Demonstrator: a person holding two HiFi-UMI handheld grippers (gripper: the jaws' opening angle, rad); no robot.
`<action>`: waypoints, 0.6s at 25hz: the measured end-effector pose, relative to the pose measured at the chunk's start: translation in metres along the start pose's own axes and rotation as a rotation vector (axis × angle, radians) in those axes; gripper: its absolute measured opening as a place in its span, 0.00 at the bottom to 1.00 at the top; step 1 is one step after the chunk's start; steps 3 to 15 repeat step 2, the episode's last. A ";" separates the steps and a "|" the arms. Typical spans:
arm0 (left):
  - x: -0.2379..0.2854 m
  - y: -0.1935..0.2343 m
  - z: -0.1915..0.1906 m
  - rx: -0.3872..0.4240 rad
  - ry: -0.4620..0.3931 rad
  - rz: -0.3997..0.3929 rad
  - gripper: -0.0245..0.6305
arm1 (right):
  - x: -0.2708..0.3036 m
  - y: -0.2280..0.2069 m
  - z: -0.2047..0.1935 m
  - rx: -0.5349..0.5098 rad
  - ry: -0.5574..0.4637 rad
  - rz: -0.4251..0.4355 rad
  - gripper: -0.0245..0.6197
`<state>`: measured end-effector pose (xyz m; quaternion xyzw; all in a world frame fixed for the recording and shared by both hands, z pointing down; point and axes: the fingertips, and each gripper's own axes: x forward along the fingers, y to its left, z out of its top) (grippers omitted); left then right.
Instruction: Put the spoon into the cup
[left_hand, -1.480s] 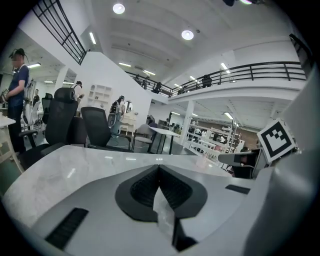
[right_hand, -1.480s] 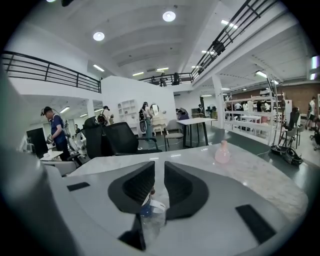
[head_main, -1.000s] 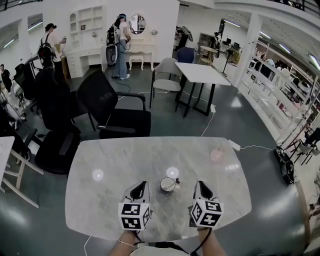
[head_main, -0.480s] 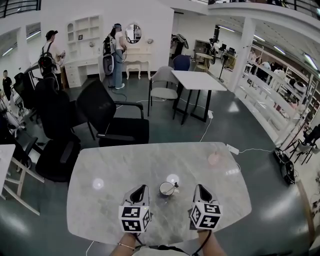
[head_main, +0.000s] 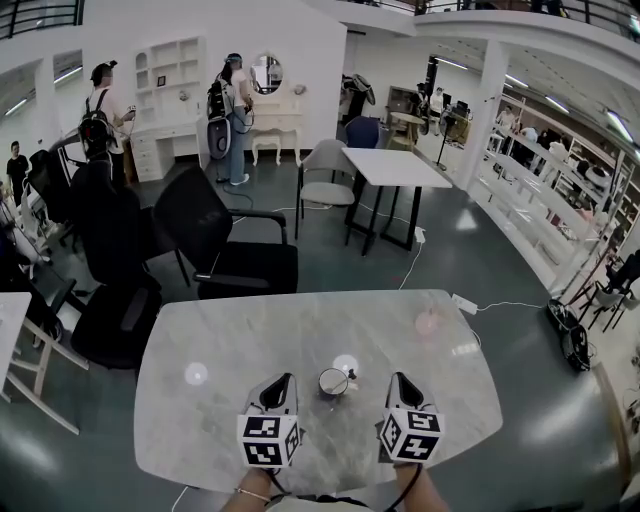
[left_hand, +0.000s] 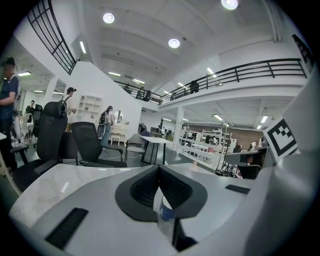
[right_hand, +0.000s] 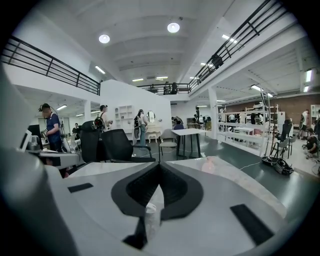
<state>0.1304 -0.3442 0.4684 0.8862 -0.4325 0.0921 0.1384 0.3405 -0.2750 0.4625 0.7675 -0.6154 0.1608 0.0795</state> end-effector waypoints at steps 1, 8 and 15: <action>0.000 0.000 0.000 0.000 0.000 0.000 0.07 | 0.000 0.000 0.000 0.001 0.001 0.000 0.09; 0.000 0.001 0.000 0.001 -0.001 -0.001 0.07 | 0.000 0.001 -0.001 0.002 0.002 -0.001 0.09; 0.000 0.001 0.000 0.001 -0.001 -0.001 0.07 | 0.000 0.001 -0.001 0.002 0.002 -0.001 0.09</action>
